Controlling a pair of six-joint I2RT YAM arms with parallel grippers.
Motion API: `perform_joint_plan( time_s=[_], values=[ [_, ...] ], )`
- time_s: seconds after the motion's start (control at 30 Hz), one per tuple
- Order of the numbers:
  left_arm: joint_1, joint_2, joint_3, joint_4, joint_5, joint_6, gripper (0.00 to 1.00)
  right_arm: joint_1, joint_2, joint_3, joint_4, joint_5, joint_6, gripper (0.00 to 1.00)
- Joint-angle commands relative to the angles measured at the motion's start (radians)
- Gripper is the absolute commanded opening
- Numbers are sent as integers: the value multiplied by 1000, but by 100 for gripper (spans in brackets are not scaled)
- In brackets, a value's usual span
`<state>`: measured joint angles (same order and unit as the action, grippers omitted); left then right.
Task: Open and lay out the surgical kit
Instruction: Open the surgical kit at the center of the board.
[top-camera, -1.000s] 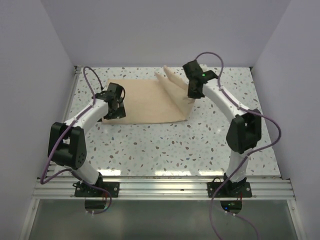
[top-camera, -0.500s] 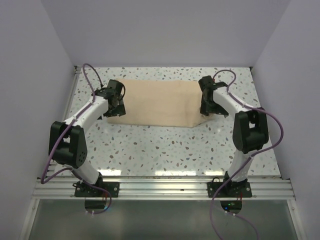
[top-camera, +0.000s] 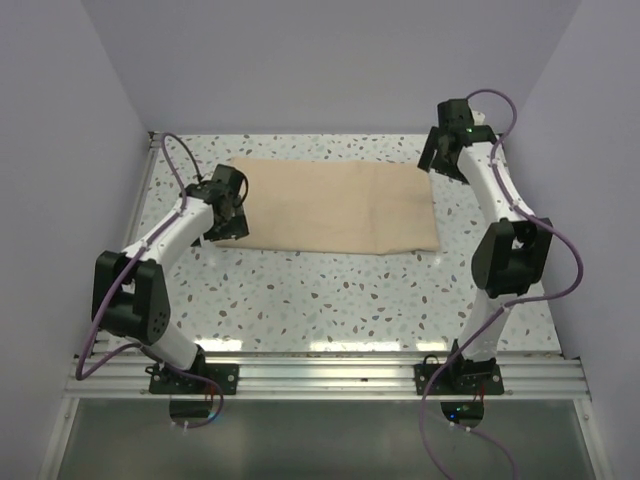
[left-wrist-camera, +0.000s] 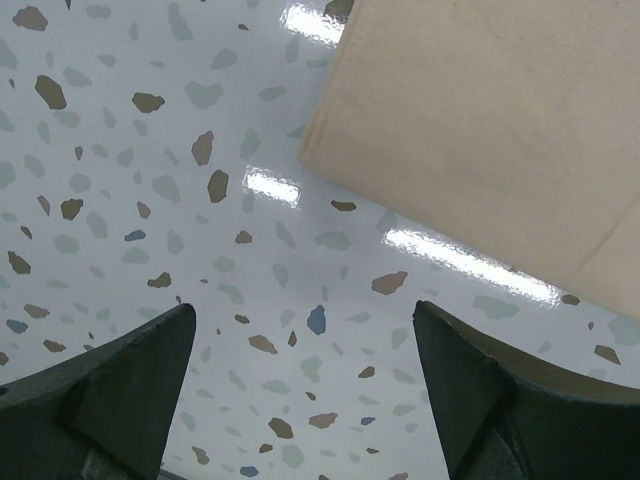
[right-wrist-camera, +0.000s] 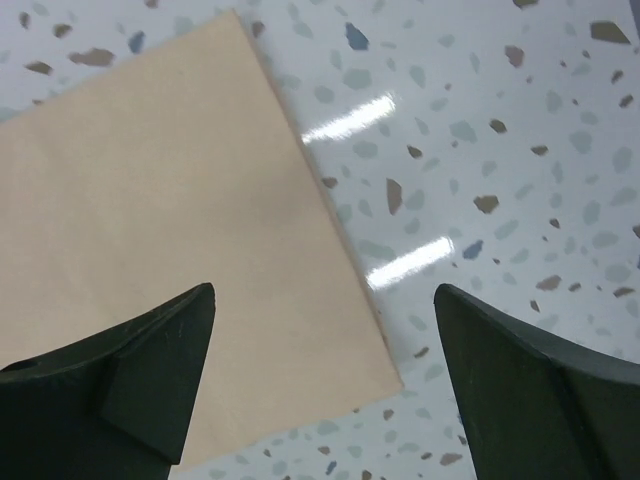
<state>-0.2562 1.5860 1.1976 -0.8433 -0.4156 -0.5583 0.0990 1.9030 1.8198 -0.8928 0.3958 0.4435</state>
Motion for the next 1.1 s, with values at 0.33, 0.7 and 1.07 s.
perform_joint_plan(
  time_s=[0.33, 0.7, 1.07],
  values=[
    [-2, -87, -70, -53, -8, -45, 94, -10, 500, 558, -11, -130, 18, 61],
    [-2, -90, -116, -31, 4, -58, 94, -22, 639, 684, 60, -46, 6, 53],
    [-2, -57, -170, 13, 23, -57, 94, -41, 708, 703, 106, -9, -29, 70]
  ],
)
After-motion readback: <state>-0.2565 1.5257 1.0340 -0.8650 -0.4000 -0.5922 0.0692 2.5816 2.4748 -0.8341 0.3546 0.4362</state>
